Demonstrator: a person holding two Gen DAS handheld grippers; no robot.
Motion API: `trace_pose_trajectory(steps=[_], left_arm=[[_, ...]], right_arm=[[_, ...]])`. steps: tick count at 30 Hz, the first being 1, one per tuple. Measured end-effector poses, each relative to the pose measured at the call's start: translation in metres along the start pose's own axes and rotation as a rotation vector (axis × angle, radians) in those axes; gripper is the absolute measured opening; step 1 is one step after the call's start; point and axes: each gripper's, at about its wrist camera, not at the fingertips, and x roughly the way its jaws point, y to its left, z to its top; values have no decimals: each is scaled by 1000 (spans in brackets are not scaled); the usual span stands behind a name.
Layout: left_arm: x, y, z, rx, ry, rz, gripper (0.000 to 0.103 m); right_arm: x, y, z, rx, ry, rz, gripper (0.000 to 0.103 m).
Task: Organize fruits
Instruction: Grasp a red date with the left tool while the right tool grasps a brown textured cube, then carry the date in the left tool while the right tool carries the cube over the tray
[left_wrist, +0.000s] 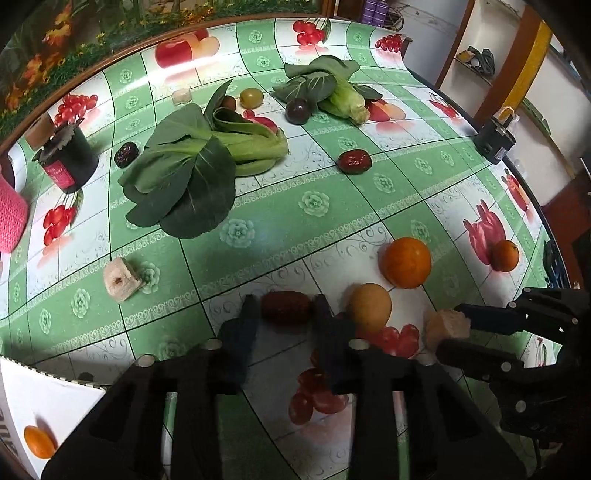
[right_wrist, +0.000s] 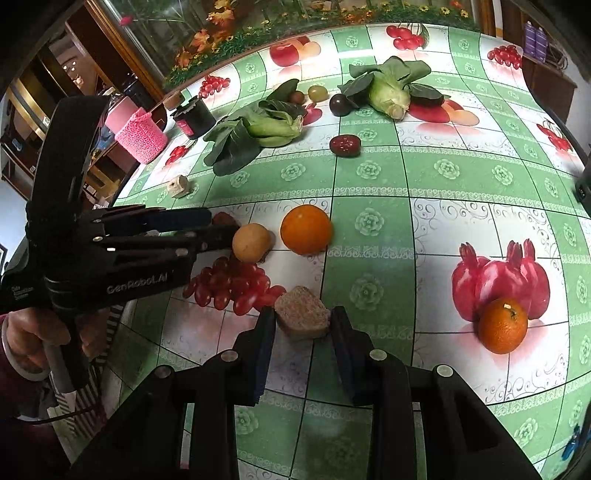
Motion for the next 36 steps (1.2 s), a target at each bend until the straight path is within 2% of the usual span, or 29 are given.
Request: trace_pose_trajectory(steps=[10,22,36], left_arm=[[-16,-4,-15,-13,-1,3,26],[-45,-13,-37,-12,-23,45,26],[-72,-4,-62,-57,-37,66,26]], right_arm=[[-6,9,-9,14,-1,7,32],[-17,19,-22,46,-1,-31,32],[-34,38,-31,37,-12,-42,32]])
